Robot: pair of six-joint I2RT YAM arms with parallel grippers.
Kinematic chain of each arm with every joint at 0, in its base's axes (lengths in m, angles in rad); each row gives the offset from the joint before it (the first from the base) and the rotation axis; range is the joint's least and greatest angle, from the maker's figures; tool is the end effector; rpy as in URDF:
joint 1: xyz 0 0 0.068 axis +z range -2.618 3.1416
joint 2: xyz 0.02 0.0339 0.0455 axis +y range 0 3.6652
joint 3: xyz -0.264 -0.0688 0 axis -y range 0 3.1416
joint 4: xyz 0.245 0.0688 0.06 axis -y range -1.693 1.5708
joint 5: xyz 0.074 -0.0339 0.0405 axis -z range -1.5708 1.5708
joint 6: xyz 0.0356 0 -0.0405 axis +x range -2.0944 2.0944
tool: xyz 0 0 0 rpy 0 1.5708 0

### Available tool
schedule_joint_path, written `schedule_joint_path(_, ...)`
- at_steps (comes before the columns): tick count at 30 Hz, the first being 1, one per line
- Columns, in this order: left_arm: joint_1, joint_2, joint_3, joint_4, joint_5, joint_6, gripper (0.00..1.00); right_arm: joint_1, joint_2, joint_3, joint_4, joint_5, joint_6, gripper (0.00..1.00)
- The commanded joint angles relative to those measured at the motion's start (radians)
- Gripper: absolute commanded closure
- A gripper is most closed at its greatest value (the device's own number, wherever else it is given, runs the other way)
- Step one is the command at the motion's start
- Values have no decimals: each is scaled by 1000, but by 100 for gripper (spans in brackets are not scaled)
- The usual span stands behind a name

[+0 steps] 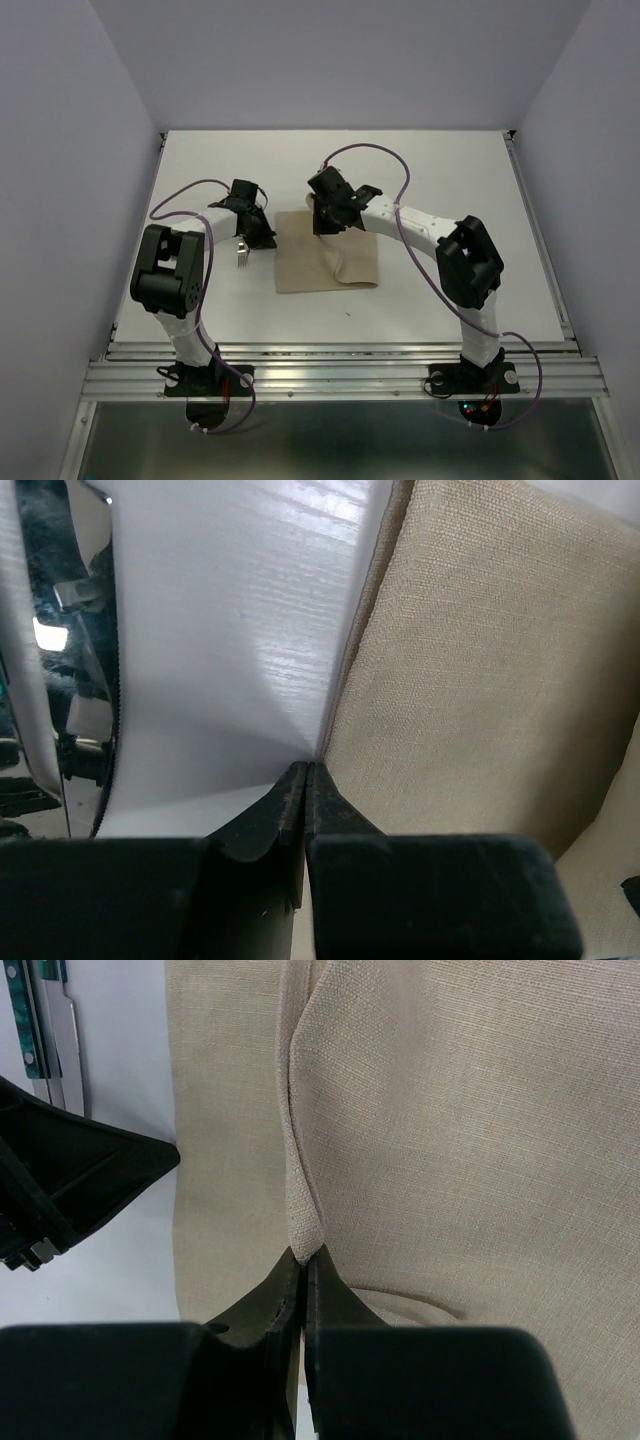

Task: Fold the napkin into a case and place the utensils inside
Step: Fold the rectangle-folded napkin at the center of the board.

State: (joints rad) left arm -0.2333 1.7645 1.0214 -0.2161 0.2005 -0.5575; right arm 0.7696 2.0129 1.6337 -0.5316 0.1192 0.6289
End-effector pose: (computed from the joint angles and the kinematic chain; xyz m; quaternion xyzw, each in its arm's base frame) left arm 0.3431 -0.0888 0.1618 -0.1234 0.9412 -0.2035 0.2397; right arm 0.3260 0.3100 0.2308 -0.0471 0.9434 0.1651 0.2838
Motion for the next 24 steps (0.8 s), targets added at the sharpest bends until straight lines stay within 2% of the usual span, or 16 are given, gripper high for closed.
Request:
schedule_joint_path(1, -15, 35, -10, 4, -15, 5, 88, 19, 3, 57, 25, -10, 8, 99)
schedule_joint_path(24, -15, 16, -20, 27, 17, 1, 88, 92, 187, 230, -16, -41, 22, 99)
